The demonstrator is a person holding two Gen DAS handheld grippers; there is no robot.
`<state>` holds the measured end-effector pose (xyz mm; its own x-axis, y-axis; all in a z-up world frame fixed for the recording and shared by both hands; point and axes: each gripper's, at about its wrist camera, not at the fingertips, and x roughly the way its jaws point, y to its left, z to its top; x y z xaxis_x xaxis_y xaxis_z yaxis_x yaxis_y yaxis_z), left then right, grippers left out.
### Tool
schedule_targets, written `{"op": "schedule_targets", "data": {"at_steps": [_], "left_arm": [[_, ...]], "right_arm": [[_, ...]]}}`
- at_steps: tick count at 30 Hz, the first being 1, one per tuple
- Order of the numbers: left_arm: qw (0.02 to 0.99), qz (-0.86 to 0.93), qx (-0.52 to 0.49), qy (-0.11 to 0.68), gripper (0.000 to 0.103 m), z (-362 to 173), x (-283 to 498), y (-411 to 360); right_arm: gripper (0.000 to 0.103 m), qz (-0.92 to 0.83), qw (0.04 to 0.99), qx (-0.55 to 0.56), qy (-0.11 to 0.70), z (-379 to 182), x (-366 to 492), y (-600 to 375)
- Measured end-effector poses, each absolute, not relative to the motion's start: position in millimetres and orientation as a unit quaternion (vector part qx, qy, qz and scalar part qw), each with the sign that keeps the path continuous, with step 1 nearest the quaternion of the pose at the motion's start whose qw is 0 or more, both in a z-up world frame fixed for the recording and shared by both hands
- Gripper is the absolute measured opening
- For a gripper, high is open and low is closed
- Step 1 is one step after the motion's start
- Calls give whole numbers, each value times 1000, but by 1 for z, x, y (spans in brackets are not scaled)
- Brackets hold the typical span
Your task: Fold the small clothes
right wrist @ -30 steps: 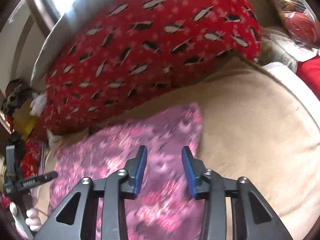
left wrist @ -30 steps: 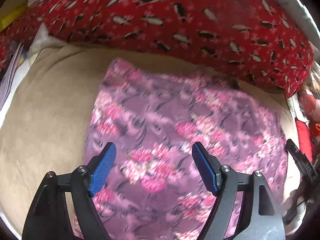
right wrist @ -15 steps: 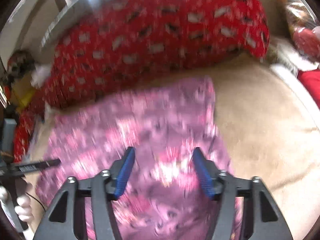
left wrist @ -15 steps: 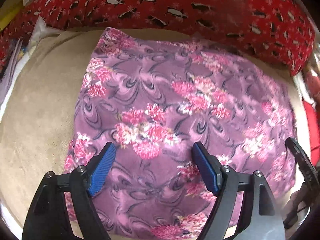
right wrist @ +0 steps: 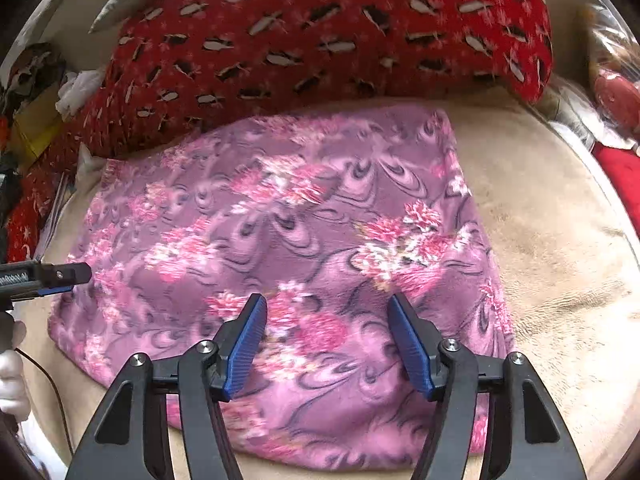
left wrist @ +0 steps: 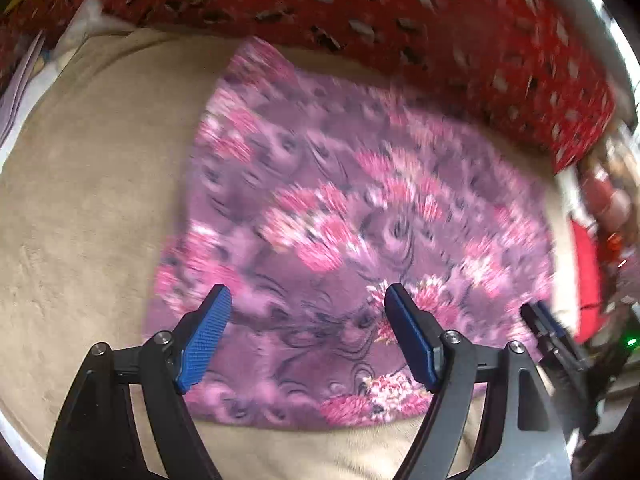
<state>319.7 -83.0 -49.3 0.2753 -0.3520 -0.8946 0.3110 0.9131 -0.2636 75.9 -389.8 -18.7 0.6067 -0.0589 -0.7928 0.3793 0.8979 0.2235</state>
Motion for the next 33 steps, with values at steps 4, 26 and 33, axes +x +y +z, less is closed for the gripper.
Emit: {"op": "schedule_targets", "data": {"at_steps": [4,26,33], "left_arm": [[806,-185,-88,556,79,-30,349,-29],[708,-255,-140,643,84,-85,372,-59],[688,-254,-173,658,63,-99,387,-52]], "right_arm": [[66,-92,887,210,402,-2,83,-377],[75,-40,911,154,380,-39,128,-341],[78,-30,914,166,369,-39,126,-345]]}}
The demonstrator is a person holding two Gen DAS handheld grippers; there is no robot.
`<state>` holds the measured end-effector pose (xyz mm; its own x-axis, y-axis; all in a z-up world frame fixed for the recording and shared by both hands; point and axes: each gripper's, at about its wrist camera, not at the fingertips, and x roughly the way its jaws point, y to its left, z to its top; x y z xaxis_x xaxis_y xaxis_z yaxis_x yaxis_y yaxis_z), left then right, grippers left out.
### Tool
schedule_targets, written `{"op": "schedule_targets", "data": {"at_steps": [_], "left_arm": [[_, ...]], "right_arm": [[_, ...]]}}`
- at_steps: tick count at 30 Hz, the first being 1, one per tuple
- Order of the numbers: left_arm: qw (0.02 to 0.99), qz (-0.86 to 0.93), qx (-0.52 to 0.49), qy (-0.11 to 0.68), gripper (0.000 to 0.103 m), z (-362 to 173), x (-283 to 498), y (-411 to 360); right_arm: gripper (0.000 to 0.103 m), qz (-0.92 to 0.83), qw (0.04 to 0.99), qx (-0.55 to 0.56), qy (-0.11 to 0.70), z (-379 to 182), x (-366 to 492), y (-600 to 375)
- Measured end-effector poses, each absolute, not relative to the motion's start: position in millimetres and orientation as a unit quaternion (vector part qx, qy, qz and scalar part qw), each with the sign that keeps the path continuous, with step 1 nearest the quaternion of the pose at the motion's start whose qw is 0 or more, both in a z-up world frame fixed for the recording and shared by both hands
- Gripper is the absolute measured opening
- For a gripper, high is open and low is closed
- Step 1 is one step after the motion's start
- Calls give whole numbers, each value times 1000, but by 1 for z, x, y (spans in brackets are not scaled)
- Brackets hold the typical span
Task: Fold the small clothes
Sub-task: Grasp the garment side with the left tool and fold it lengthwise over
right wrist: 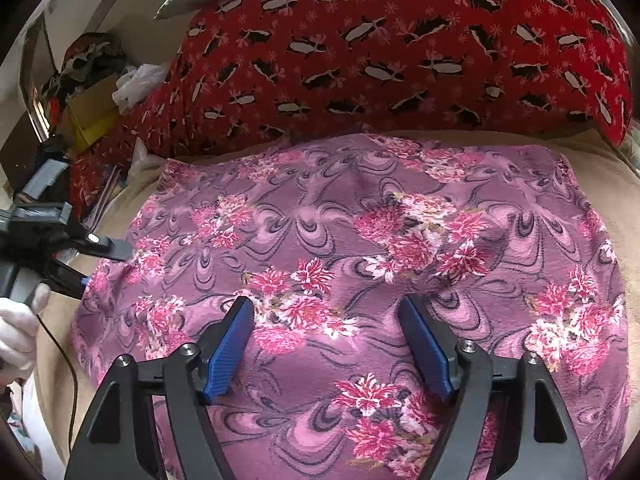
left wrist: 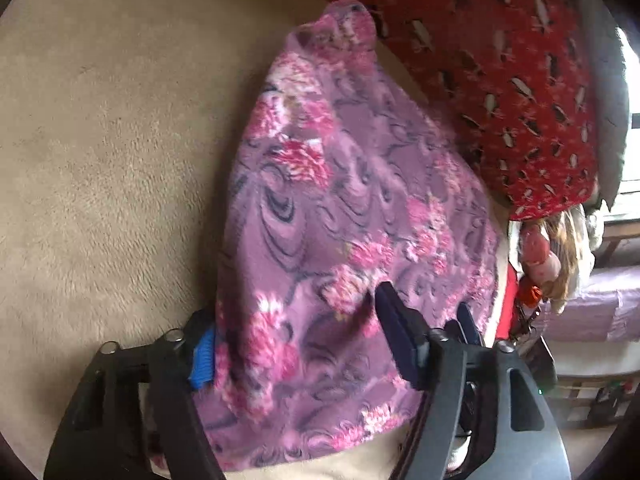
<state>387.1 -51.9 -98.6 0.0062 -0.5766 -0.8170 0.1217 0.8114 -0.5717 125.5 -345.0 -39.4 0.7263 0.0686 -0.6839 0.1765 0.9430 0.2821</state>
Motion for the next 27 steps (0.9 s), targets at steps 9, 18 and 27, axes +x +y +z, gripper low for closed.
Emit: {"op": "schedule_targets", "data": {"at_steps": [9,18,27], "left_arm": [[710,-261,-188,626,26,-66,365,-61],[701,-292,-213,615,23,-28,333,-108],[699,-294,-203,619,19,-19,304,-164]], "right_arm": [[77,-25,909,185,373,-33,123,-350],[75,-51,902,183,389,-23,103,-377],[76,-58,913,159,372,-11,65,-400]]}}
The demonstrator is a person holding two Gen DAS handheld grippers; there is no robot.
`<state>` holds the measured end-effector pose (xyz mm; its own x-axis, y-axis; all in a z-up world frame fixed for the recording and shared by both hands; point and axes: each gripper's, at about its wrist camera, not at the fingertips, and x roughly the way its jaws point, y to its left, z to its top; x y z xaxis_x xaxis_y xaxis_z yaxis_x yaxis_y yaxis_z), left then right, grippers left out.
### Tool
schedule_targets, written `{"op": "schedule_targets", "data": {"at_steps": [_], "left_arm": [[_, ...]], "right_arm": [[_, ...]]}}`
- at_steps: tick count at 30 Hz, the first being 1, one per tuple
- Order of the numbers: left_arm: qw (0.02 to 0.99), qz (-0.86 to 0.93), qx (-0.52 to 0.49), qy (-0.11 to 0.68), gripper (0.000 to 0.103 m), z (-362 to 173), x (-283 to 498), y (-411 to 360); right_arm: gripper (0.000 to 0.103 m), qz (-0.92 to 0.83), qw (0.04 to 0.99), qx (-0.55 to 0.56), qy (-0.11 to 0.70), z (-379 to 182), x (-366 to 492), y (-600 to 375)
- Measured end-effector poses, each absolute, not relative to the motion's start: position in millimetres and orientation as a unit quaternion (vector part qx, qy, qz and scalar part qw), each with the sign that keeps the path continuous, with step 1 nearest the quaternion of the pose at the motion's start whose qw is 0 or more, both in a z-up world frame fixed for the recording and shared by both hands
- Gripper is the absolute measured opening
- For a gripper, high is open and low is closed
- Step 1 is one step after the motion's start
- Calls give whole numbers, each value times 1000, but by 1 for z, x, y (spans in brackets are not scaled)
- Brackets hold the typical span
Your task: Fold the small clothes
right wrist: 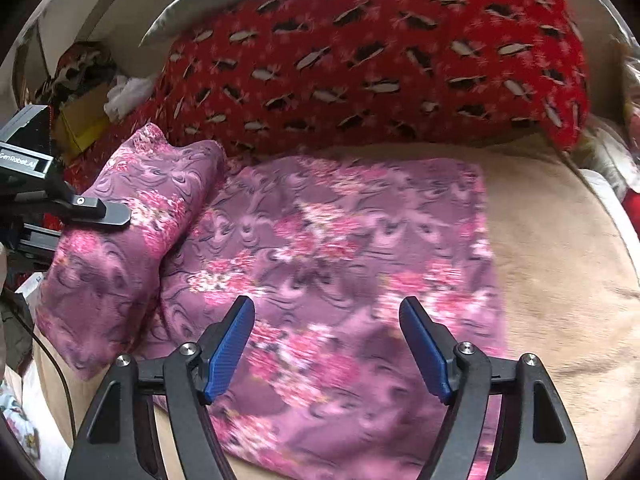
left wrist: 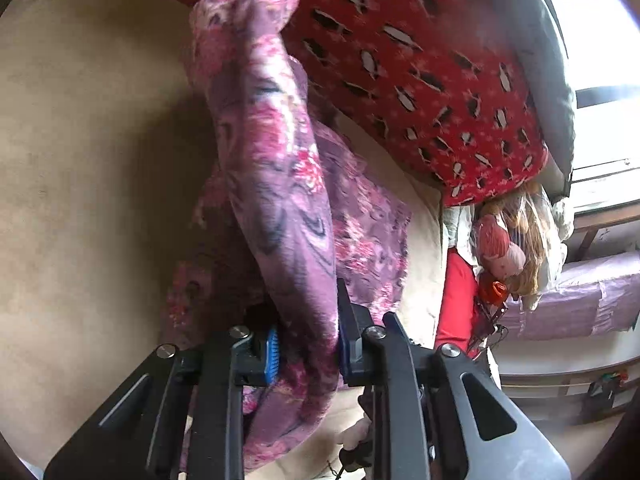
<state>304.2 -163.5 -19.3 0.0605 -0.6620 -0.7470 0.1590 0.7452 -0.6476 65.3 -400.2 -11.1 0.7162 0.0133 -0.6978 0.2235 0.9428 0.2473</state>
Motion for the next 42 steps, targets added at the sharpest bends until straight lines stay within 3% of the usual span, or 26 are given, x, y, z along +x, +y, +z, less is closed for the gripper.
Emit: {"op": "schedule_targets", "data": {"at_steps": [15,25,29,33,42], "left_arm": [[686,-304,-170,639,18,-27,279,-250],[668,-314,-126,663,18,-59,267,-306],[658,-319,-139,668,18,-64,269,-306],[649,-340,-146,665,34,-60,267,-298],[683,-319,-187,629,34,-42,287,-217]], "right_arm": [[76,-71,906,201,367,-33,23,-462],[76,-67,896,241,368,-53,14,-484],[77,-66,896,241,367,-56,15,-483],[78,-68,896,240,368,-56,17,-483],[78,-84,888,244,381,-49,18,-485]]}}
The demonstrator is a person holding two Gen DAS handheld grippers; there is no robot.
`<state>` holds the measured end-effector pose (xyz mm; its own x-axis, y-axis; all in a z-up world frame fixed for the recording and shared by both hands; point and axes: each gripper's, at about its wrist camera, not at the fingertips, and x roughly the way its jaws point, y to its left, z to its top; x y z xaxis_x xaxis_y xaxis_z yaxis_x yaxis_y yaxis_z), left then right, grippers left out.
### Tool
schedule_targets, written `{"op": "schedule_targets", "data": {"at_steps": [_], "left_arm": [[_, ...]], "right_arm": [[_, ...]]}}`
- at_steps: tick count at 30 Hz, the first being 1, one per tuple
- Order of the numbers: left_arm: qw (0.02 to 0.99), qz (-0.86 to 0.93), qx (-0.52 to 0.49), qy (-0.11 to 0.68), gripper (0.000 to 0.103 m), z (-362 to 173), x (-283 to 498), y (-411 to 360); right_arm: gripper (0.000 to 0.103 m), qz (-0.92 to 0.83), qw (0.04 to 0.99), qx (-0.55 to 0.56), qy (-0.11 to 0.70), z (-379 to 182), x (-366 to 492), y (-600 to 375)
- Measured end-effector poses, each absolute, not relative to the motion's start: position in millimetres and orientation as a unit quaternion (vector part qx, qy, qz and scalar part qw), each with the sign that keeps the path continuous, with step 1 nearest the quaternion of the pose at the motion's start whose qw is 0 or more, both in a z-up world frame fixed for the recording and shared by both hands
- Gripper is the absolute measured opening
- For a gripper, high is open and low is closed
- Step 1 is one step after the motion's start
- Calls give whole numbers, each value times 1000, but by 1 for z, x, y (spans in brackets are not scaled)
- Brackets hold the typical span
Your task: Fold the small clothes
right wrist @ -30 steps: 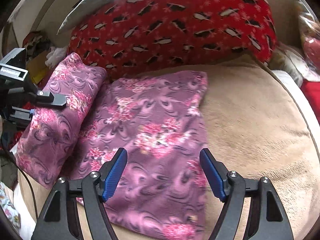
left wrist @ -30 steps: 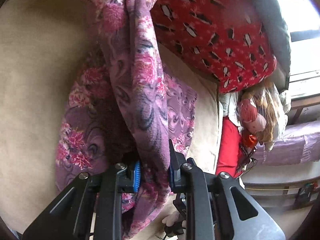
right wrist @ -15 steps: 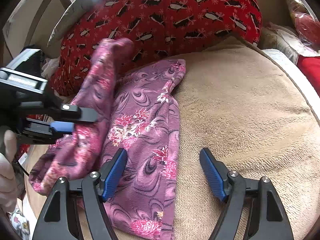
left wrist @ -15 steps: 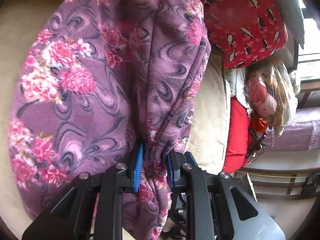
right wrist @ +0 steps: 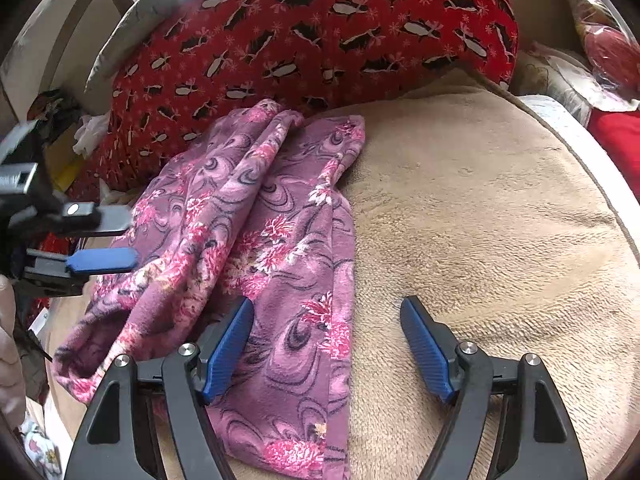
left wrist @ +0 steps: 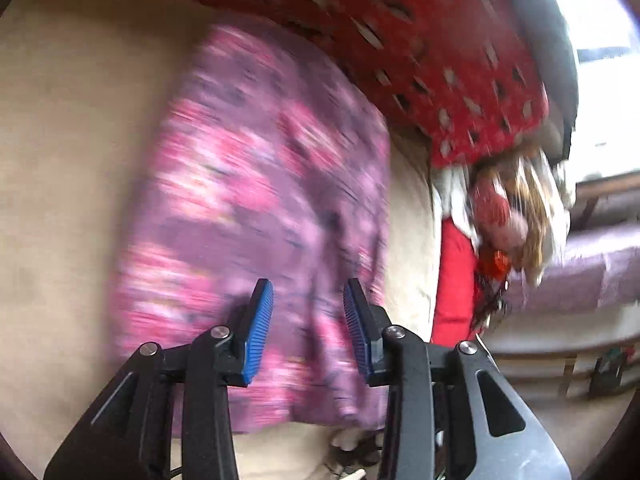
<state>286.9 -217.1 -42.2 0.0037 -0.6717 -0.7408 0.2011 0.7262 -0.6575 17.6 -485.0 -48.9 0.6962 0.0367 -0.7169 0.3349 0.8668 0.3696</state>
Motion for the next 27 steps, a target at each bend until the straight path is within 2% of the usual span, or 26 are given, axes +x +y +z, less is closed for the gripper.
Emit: {"op": "schedule_targets", "data": {"at_steps": [6,11,12,13,15,18,19,20,21,24,27], "left_arm": [[682,-297,-219,631,34,-56,310,-172],[698,-308,-218,608,34,-44,312,-168],[706,-308,-218,600,35,-40,313,-164],[713,-304,-214,595,44,-39,315,-161],[722,-289,-202,595,53,-43,316,-162],[703,-293,-186,621,53,-61,318,-175],[700,-292,-179,627,53,-64,318,-179],[698,-292,-170,631,53,-67,317,-184],[697,-296,-164,632,53,-66,316,-188],[714,-313,-146,609,53,-53,309,-192],[733,-310,-114,595,60,-51,302,-199]], "right_arm": [[78,-113,890,257,360,-26,13,-503],[79,-78,878,339,330,-4,28,-526],[79,-65,875,349,330,-3,36,-525],[79,-55,873,354,331,-4,41,-524],[79,-41,868,353,346,-8,63,-516],[79,-34,865,335,372,-17,92,-500],[76,-27,862,329,385,-22,105,-493],[59,-20,861,322,393,-25,111,-486],[18,-6,865,307,397,-25,117,-476],[18,17,892,247,378,-6,116,-460],[18,9,906,261,332,8,91,-475]]}}
